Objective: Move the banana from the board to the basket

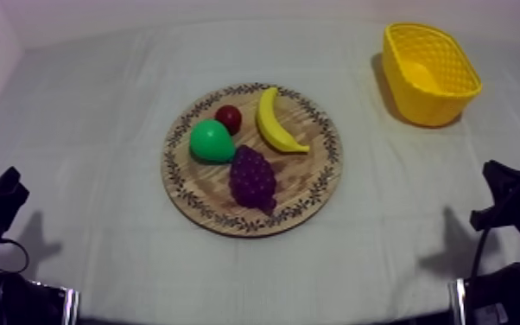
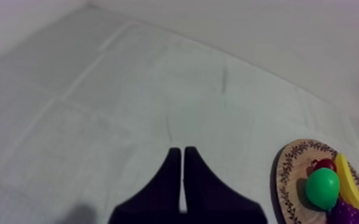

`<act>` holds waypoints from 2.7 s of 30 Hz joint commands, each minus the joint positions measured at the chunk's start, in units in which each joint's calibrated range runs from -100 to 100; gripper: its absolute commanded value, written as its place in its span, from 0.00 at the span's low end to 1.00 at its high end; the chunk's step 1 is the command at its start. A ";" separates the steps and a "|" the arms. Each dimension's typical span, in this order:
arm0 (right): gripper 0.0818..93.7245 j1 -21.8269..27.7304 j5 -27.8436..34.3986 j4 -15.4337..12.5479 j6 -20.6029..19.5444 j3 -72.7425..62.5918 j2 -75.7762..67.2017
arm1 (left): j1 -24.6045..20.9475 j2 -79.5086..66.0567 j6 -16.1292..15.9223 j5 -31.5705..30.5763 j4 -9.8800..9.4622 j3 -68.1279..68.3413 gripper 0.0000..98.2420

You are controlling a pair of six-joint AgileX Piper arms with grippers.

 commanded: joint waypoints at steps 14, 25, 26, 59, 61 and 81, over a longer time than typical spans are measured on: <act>0.00 0.00 -0.03 0.00 0.11 0.01 -0.03 | 0.02 -0.05 0.01 0.00 0.03 -0.01 0.00; 0.00 0.00 -0.03 0.00 0.11 0.01 -0.03 | 0.02 -0.05 0.01 0.00 0.03 -0.01 0.00; 0.00 0.00 -0.03 0.00 0.11 0.01 -0.03 | 0.02 -0.05 0.01 0.00 0.03 -0.01 0.00; 0.00 0.00 -0.03 0.00 0.11 0.01 -0.03 | 0.02 -0.05 0.01 0.00 0.03 -0.01 0.00; 0.00 0.00 -0.03 0.00 0.10 0.01 -0.03 | 0.02 -0.05 0.01 0.00 0.03 -0.01 0.00; 0.00 0.17 -0.03 0.00 0.44 0.01 -0.03 | 0.02 -0.05 0.01 0.00 0.03 -0.01 0.00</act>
